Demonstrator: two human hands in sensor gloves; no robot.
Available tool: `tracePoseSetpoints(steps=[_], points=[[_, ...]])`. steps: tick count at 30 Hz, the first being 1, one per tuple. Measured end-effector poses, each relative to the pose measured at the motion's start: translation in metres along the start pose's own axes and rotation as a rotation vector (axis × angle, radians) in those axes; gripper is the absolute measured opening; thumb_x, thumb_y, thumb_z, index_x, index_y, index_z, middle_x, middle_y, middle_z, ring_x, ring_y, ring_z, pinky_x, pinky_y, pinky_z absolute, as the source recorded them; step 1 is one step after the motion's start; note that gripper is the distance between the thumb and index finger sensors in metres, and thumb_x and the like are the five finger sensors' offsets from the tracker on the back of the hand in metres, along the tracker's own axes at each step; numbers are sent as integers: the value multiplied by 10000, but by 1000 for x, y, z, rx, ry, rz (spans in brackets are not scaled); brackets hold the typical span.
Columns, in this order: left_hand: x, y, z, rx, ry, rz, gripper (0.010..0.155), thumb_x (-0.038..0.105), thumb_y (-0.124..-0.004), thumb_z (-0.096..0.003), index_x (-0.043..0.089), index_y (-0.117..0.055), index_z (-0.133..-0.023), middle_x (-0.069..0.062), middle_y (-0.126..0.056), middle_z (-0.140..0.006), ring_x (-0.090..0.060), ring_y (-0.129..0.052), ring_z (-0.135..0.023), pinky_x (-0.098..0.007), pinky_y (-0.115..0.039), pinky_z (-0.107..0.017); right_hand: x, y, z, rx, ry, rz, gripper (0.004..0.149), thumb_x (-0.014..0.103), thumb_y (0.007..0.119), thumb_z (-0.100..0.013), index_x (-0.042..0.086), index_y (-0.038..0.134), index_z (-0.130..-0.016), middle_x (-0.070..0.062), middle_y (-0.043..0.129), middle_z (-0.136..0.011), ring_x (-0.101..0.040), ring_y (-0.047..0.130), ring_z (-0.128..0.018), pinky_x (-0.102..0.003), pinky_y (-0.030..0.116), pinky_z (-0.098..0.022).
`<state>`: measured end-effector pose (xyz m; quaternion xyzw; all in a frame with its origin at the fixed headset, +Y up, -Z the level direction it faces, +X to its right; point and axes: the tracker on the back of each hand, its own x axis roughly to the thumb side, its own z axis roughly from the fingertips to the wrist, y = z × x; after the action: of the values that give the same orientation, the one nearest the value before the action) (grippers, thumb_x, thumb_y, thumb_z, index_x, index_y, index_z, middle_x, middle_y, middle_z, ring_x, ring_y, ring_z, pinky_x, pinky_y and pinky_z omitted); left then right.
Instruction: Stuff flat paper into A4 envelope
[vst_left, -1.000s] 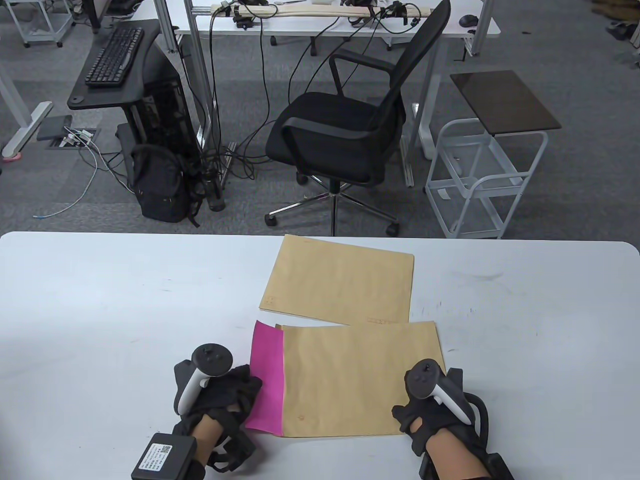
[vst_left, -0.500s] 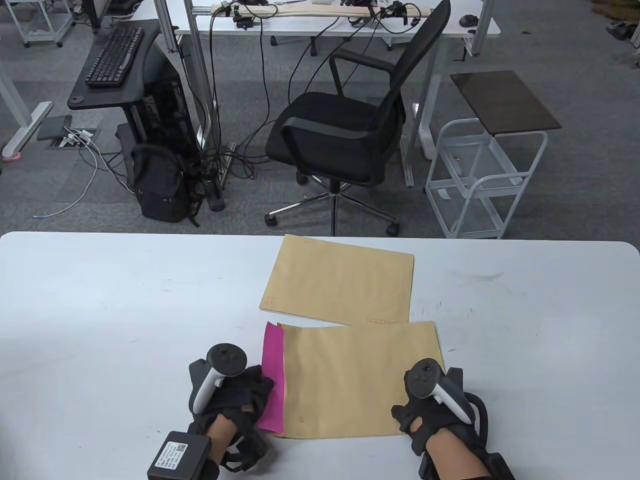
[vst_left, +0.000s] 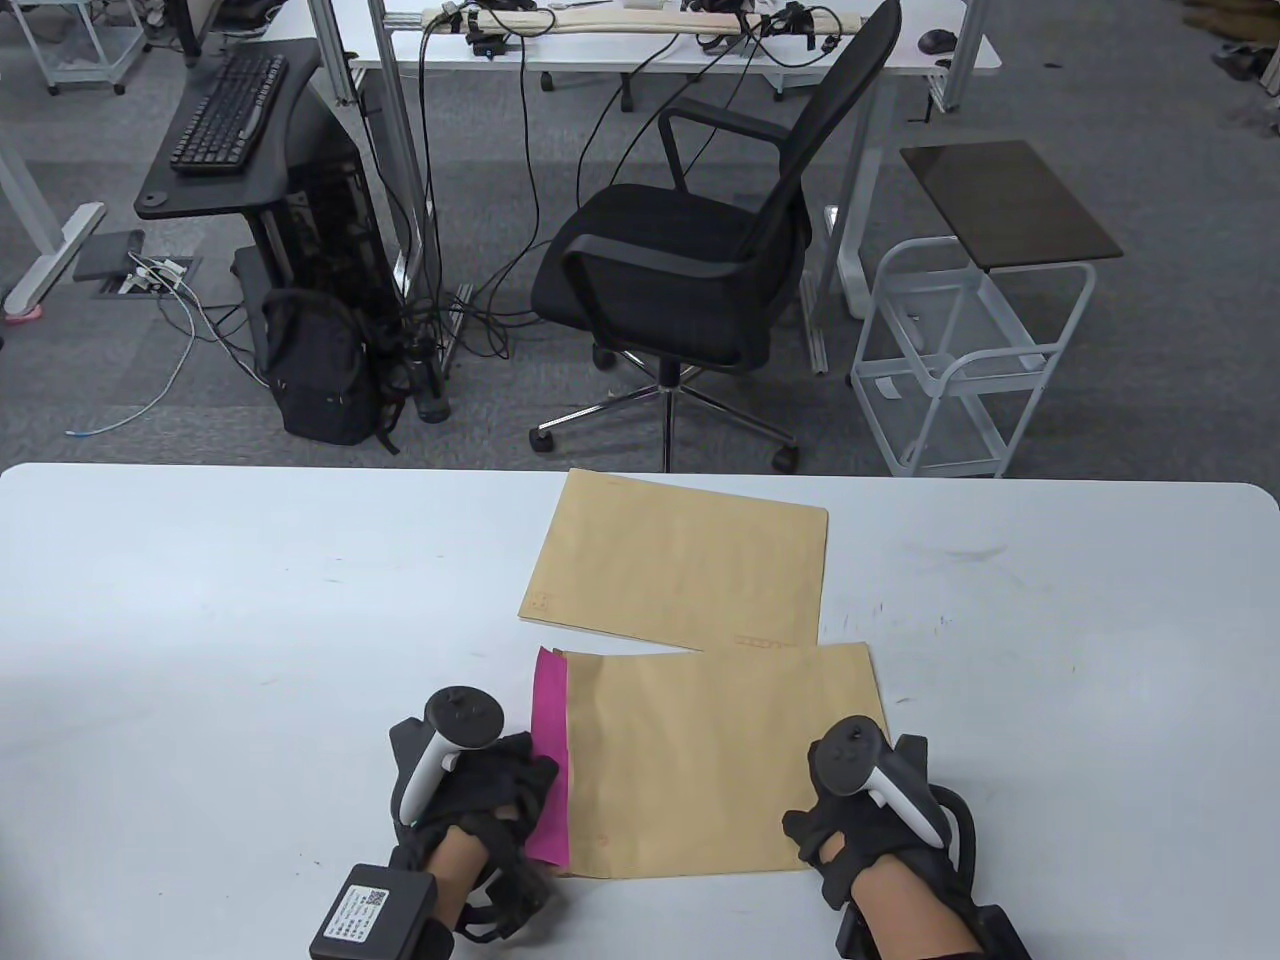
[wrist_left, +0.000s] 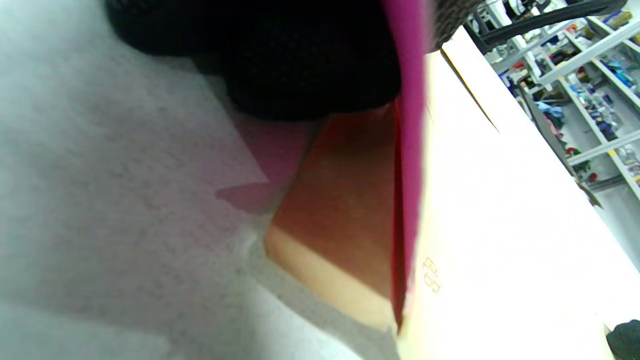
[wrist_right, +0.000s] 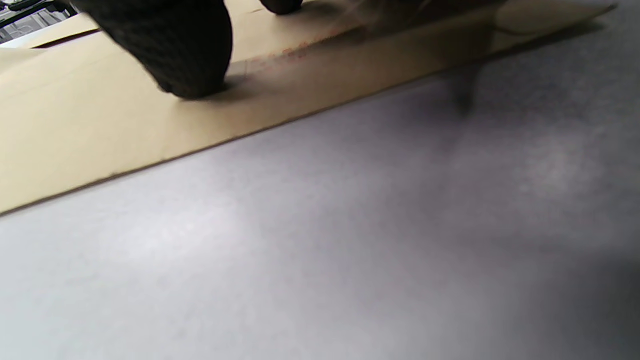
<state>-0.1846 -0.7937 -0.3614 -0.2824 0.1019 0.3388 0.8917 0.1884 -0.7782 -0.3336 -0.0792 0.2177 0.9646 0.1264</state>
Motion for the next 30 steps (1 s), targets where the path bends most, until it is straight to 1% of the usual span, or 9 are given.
tracePoseSetpoints(steps=[3,6,8,11,14,15,20,25,30], points=[[0,1,2,25,45,-16,475,445,-764,-472,204,-811,-879,140,-978,-598,-110,-1049,-371,-309,-905,-322,-2,-1,0,-15,15,3,768,544,866,-465,332,455,-1078,-60,312,-1093,-556,355,-976,-672,415,-685],[1,3,7,92,67,-84,503,484,-804,-450,196,-827,-862,130,-986,-596,-108,-1051,-357,-328,-915,-325,-4,-1,-1,-14,17,-15,789,554,876,-456,339,443,-1079,-74,254,-1088,-550,386,-972,-662,456,-684],[3,4,12,186,74,-177,527,501,-829,-433,189,-833,-858,133,-988,-585,-122,-1051,-351,-345,-921,-336,-7,-3,-1,-24,32,-9,850,575,888,-444,324,392,-1087,-91,183,-1080,-520,408,-984,-642,477,-690],[7,3,17,289,63,-297,545,506,-858,-412,187,-837,-853,142,-992,-572,-125,-1057,-350,-359,-928,-347,-11,-3,-3,-5,40,-28,893,603,891,-432,284,380,-1091,-114,211,-1077,-471,379,-994,-617,470,-697],[11,1,21,403,53,-400,568,513,-879,-395,185,-835,-856,127,-1005,-576,-135,-1065,-355,-370,-931,-349,-13,-2,-3,2,39,-38,885,607,893,-429,292,396,-1091,-105,240,-1084,-455,360,-997,-611,453,-700],[12,0,22,413,45,-442,560,513,-877,-396,192,-837,-852,132,-1007,-576,-131,-1067,-359,-368,-933,-353,-13,-2,-3,2,39,-39,884,607,892,-430,293,395,-1091,-108,243,-1084,-455,359,-997,-610,452,-700],[15,-3,22,436,-20,-509,520,478,-844,-418,198,-849,-856,118,-1012,-575,-137,-1064,-365,-376,-931,-365,-13,-2,-4,-1,30,-49,879,602,894,-429,301,400,-1090,-117,254,-1079,-463,354,-988,-611,446,-696],[18,-6,23,429,-58,-546,537,478,-829,-423,187,-848,-874,106,-1010,-591,-147,-1061,-383,-383,-927,-382,-12,-1,-4,-7,20,-49,860,604,876,-438,303,403,-1089,-125,254,-1077,-473,349,-982,-612,439,-696],[22,-8,22,416,-89,-570,545,489,-820,-426,189,-850,-880,103,-1010,-599,-150,-1061,-394,-384,-926,-391,-11,-1,-3,-20,8,-62,867,612,863,-440,326,364,-1089,-94,188,-1077,-495,361,-970,-615,443,-692]])
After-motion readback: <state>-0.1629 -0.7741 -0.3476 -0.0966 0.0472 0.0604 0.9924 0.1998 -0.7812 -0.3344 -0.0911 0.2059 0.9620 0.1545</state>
